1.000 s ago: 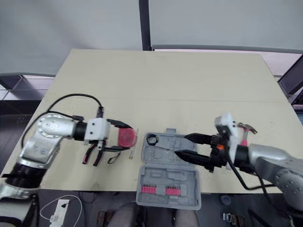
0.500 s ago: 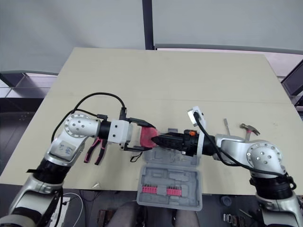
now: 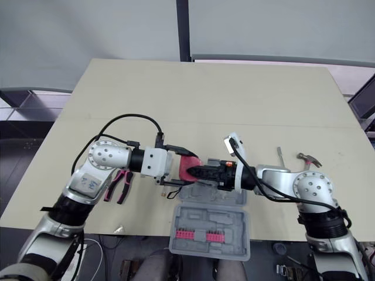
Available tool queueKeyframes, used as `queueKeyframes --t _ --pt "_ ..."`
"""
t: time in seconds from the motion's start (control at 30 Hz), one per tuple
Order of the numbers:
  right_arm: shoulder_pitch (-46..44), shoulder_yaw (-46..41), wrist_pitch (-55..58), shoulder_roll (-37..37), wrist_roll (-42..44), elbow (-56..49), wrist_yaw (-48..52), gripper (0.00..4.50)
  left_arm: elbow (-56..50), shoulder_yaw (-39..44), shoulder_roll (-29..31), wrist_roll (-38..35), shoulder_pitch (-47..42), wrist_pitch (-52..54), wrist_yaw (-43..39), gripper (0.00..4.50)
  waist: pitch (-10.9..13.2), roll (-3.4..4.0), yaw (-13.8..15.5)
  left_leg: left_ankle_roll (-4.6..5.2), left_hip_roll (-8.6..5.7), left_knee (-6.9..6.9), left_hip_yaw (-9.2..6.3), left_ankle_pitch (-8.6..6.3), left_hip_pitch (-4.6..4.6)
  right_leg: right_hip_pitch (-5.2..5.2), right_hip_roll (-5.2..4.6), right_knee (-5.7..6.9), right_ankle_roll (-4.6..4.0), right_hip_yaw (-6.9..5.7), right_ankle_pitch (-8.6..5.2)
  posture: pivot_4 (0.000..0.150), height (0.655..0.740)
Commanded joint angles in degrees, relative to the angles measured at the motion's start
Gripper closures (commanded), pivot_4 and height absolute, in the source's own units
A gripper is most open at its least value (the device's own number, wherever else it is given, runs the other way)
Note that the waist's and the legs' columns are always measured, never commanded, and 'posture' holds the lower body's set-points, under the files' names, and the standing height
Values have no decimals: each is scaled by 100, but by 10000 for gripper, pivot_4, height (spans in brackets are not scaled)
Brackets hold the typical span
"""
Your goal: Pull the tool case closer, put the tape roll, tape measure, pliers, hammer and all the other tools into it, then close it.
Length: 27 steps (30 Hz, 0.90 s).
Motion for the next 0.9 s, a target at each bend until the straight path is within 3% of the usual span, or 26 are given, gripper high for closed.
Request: queueKeyframes --t 0.03,0.07,0.1,0.13,0.17,0.37,0.5,0.67,0.77,0.9 --pt "-20 -178 11 -57 191 -246 17 40036 -73 75 -22 -141 -60 169 51 14934 0 0 -2 0 0 0 -1 0 0 0 0 0 0 0 0 1500 7400" --pt "-9 -202 6 -72 222 -274 22 40036 -74 103 -20 -236 -43 226 -1 14934 0 0 -3 0 0 0 -3 0 0 0 0 0 0 -1 0 1500 7400" --pt "8 -246 -2 -105 298 -303 18 40036 -95 136 17 -341 -7 242 -94 4607 0 0 -4 0 0 0 -3 0 0 0 0 0 0 -2 0 1500 7400" --pt "37 -304 -5 -162 390 -345 17 40036 -111 161 57 -417 22 268 -164 660 0 0 -4 0 0 0 -4 0 0 0 -1 0 0 -2 0 1500 7400" --pt "85 -365 -3 -246 464 -408 35 40036 -126 195 110 -493 57 294 -230 9 0 0 -3 0 1 0 -6 0 -2 0 -4 -1 0 -3 0 1500 7400" --pt "1124 -1344 336 -1560 587 -472 785 40036 -747 999 558 -2309 222 1781 -846 0 2 2 18 1 2 30 -52 0 -55 -10 -23 -12 0 -9 0 1500 7400" --pt "2195 -2133 656 -2387 -49 -277 1864 40036 -1437 1446 1315 -3247 626 2729 -1206 0 1 2 11 9 -1 61 -61 -7 -68 -1 -12 -12 6 -13 3 1500 7400" --pt "2943 -2190 335 -2915 -1591 360 3373 40036 -1707 1942 2224 -3455 1532 2848 -1600 0 1 6 -30 10 2 62 -51 -8 -42 10 -9 -8 6 8 4 1500 7400" --pt "2859 -1609 -348 -2926 -2850 854 4001 40036 -1704 2080 2299 -3627 1639 3087 -1388 0 0 7 -14 8 0 65 -49 -9 -41 8 -6 -14 6 11 3 1500 7400" --pt "2662 -1032 -695 -2804 -3708 1352 4758 40036 -1767 1964 2394 -3194 1886 2566 -1463 0 4 13 16 6 -2 62 -51 -11 -50 4 -9 -8 7 7 4 1500 7400"
